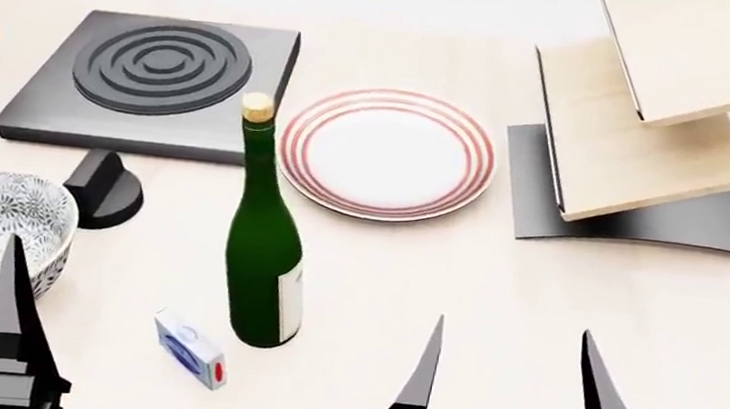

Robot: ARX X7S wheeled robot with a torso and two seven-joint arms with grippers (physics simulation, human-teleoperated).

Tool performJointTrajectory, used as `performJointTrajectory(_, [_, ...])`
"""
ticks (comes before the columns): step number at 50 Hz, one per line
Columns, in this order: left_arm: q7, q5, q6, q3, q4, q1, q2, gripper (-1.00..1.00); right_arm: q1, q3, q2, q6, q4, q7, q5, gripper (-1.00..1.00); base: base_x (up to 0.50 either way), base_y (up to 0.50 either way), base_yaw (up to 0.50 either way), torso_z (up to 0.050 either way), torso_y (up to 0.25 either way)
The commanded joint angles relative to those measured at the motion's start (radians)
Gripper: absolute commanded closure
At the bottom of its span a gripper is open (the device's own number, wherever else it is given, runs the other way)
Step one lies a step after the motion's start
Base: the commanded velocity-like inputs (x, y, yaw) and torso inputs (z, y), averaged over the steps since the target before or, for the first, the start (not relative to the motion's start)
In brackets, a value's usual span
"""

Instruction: Pick up the akita bowl and put it on the plate.

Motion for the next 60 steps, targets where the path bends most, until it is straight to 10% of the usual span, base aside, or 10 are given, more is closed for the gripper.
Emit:
performJointTrajectory(1, [-0.006, -0.004, 0.005, 0.002, -0.002, 0.002, -0.005, -1.0, 0.003, -0.006, 0.005, 0.001, 0.003, 0.007, 0.002, -1.0, 0.11, 0.0, 0.0, 0.0, 0.0])
performJointTrajectory(60, [-0.033, -0.019, 0.012, 0.018, -0.006, -0.003, -0.031, -1.0, 0.013, -0.037, 0.03, 0.0, -0.001, 0.038, 0.008, -1.0, 0.11, 0.0, 0.0, 0.0, 0.0])
